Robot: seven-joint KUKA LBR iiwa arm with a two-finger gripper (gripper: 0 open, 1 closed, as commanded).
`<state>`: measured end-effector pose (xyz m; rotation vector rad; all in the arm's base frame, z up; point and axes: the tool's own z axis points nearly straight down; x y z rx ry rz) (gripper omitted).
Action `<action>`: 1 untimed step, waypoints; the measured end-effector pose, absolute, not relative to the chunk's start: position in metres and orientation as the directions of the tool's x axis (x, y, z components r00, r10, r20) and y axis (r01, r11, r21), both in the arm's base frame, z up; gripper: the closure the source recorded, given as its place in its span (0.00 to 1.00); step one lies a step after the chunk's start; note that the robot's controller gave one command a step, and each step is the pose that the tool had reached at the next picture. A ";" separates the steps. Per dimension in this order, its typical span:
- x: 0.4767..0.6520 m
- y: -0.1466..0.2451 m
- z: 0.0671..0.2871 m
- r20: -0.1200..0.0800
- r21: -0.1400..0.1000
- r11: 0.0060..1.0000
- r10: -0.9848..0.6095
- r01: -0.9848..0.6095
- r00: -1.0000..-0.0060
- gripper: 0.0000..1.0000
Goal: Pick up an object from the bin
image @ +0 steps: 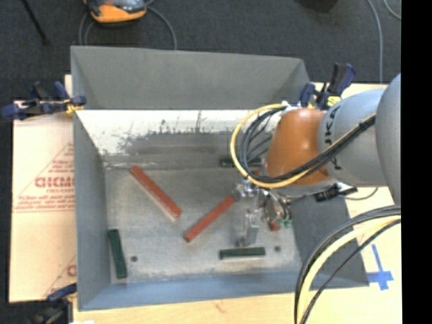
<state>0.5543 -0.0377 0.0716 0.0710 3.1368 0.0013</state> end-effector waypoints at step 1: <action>0.552 0.001 0.075 0.000 -0.002 1.000 -0.007 -0.007 -1.000 0.00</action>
Offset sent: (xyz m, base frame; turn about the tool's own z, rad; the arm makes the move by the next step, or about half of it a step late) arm -0.0317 0.0893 -0.0016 -0.0142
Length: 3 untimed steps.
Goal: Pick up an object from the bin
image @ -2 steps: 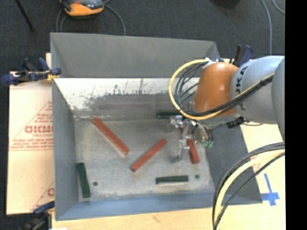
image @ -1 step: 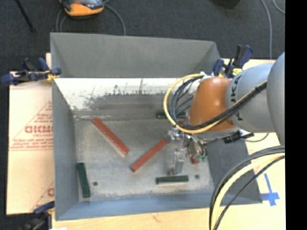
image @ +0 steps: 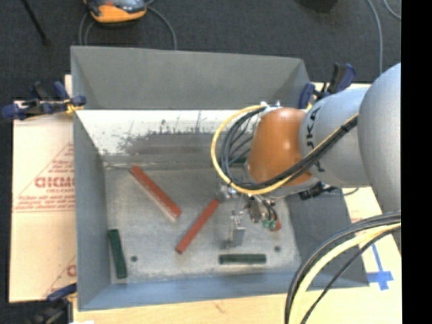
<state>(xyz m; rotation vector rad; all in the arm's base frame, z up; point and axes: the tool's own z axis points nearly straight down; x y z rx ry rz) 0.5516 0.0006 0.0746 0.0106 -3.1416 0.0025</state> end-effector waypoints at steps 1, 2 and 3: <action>0.542 0.026 0.074 -0.004 0.000 0.992 -0.124 -0.124 -0.992 0.00; 0.561 0.048 0.073 -0.002 0.001 1.000 0.029 0.029 -1.000 0.00; 0.500 0.084 0.070 -0.002 0.000 0.977 -0.213 -0.213 -0.977 1.00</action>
Offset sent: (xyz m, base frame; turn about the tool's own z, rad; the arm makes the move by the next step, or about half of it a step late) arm 0.0307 0.0653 -0.0012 -0.0312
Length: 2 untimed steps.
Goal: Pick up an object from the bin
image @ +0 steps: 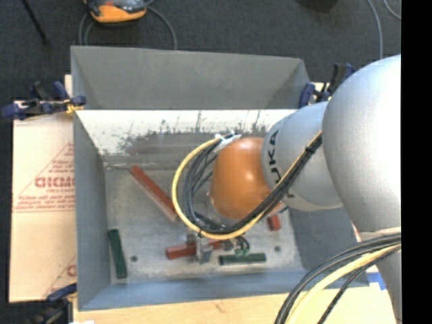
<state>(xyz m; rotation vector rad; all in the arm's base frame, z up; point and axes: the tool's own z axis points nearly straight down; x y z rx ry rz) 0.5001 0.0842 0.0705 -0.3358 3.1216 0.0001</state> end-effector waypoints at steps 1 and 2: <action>0.500 0.084 0.070 -0.002 0.000 0.977 -0.213 -0.213 -0.977 1.00; 0.504 0.079 0.118 0.006 0.000 0.966 -0.258 -0.258 -0.966 1.00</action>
Offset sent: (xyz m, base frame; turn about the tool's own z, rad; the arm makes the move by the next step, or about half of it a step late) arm 0.0170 -0.0144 0.1514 -0.1422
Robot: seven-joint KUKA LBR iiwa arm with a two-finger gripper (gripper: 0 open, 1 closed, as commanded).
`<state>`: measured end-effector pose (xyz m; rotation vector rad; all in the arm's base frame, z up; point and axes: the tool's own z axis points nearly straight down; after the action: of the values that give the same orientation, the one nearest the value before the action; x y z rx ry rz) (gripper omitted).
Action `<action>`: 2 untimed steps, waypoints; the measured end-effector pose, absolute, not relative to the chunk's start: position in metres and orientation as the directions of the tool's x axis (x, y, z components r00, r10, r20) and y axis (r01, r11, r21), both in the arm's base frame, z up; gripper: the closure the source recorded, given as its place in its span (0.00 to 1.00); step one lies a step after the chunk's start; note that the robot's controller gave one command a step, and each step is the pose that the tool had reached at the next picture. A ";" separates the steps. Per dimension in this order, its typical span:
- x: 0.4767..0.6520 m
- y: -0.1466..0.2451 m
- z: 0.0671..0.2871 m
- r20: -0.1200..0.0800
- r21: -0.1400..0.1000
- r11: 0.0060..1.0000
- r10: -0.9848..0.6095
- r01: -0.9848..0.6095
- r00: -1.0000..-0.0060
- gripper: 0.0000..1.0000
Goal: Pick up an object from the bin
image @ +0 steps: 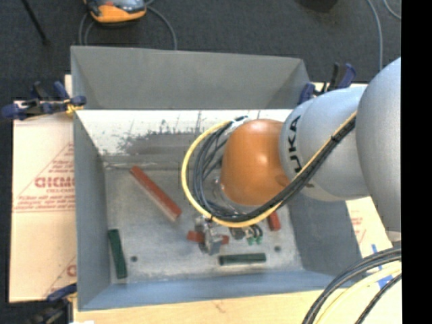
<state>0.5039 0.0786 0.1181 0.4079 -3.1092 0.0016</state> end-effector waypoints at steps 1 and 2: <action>0.497 0.082 0.179 0.003 0.000 0.956 -0.293 -0.293 -0.956 1.00; 0.478 -0.022 0.101 0.003 -0.001 0.976 -0.218 -0.218 -0.976 0.00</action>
Offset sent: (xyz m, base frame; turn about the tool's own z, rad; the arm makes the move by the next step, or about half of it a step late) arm -0.0250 -0.0968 -0.0144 0.0355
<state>0.4777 -0.0220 0.1014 0.3436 -3.1195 0.0029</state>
